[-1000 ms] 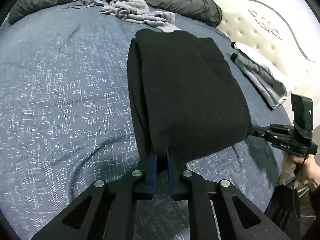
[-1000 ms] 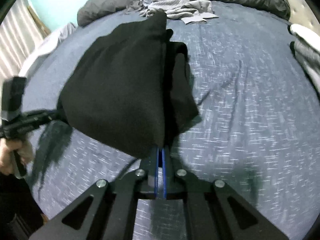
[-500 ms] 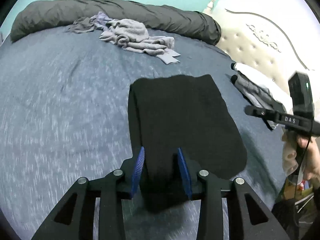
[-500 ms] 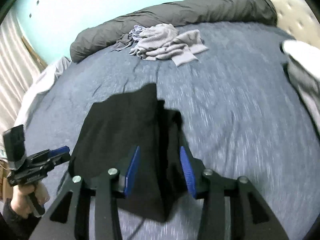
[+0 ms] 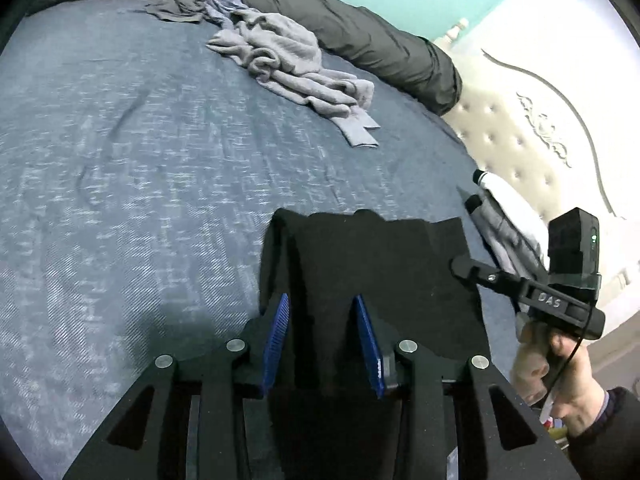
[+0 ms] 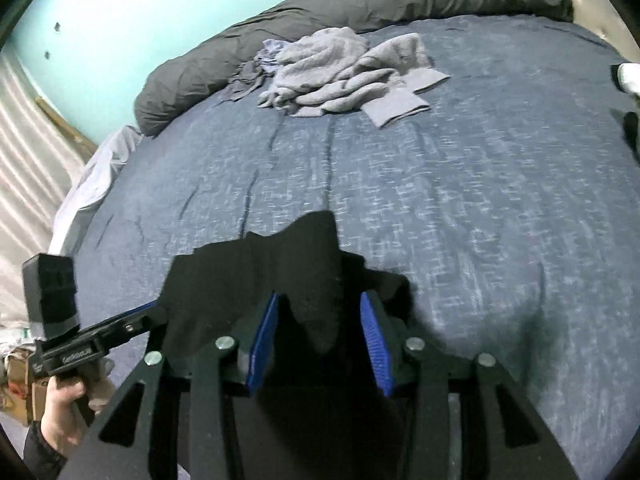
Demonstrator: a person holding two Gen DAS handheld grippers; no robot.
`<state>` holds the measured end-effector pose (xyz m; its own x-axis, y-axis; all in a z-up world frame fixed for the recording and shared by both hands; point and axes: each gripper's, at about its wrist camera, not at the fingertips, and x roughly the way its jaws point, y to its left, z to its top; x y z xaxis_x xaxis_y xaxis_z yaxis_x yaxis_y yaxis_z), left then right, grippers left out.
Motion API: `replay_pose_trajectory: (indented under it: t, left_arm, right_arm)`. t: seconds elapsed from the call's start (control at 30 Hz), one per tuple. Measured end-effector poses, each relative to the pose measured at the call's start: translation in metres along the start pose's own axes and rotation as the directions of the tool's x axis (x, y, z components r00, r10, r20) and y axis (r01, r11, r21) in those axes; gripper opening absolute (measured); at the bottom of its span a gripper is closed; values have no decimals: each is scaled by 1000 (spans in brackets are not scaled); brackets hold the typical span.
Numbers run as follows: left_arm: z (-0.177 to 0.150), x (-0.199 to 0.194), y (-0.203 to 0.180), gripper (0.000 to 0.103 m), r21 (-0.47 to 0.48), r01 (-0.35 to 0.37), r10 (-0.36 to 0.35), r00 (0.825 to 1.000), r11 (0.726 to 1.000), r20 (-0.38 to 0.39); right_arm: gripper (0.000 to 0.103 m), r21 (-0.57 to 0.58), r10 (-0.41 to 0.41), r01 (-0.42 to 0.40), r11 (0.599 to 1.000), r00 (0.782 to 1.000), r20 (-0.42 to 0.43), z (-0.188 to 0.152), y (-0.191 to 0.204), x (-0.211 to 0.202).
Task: Fold clothes
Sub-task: 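Grasp the hoodie stack end with the left tool while the right tool releases it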
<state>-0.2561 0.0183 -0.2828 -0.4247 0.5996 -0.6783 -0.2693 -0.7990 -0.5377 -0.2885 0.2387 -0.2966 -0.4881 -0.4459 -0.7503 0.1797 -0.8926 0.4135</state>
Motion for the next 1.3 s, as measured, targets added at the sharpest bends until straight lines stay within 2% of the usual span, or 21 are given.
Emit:
replay_pose_trajectory:
  t: [0.07, 0.13, 0.2, 0.27, 0.4, 0.53, 0.6, 0.63, 0.67, 0.7, 0.77, 0.9, 0.97, 1.2, 1.3]
  left_arm:
    - [2, 6, -2, 38, 12, 12, -12, 1000, 1000, -6]
    - [2, 10, -2, 25, 22, 28, -28, 1000, 999, -8]
    - [3, 11, -4, 16, 32, 18, -18, 1000, 999, -2]
    - [4, 12, -5, 13, 32, 11, -11, 1000, 999, 7]
    - [3, 17, 0, 11, 21, 4, -4, 1000, 1000, 5]
    - [2, 19, -1, 12, 36, -13, 13, 1000, 999, -2]
    - [2, 14, -5, 15, 47, -28, 28, 1000, 999, -2]
    - [3, 11, -7, 16, 47, -36, 36, 999, 998, -1]
    - [3, 8, -8, 19, 48, -45, 45, 999, 998, 0]
    - [3, 5, -10, 26, 49, -53, 53, 999, 997, 1]
    - [-3, -2, -10, 34, 35, -50, 50, 999, 998, -6]
    - [-17, -17, -9, 60, 6, -41, 41, 999, 999, -21]
    - [-23, -24, -9, 61, -8, -37, 37, 999, 999, -28]
    - [-47, -49, -9, 66, -59, -23, 20, 998, 998, -53]
    - [-60, -43, -9, 66, -80, -20, 13, 996, 997, -89]
  right_arm:
    - [26, -29, -8, 8, 1000, 1000, 0, 1, 1, 4]
    - [21, -55, -29, 30, 998, 1000, 2, 2, 2, 7]
    - [19, -78, -55, 55, 995, 998, 3, 3, 2, 9]
    - [17, -91, -77, 77, 993, 997, 8, 4, 2, 13]
    - [16, -48, -77, 77, 996, 997, 3, 1, -9, 23]
    - [17, -9, -51, 51, 999, 999, -9, 2, -17, 30]
    - [19, -12, -55, 54, 998, 998, -23, 5, -17, 29]
    - [28, -20, -67, 66, 998, 997, -29, 6, -15, 27]
    - [42, -29, -94, 93, 995, 995, -35, 8, -13, 24]
    - [45, -29, -100, 99, 995, 994, -34, 9, -12, 20]
    - [45, -31, -115, 114, 993, 993, -35, 7, -10, 8]
    - [48, -22, -109, 108, 994, 993, -37, -10, -10, -21]
    - [60, 1, -97, 97, 995, 995, -38, -24, -15, -36]
    - [63, 149, -46, 56, 987, 997, -64, -71, -42, -59]
    - [67, 192, -14, 30, 981, 996, -84, -86, -45, -57]
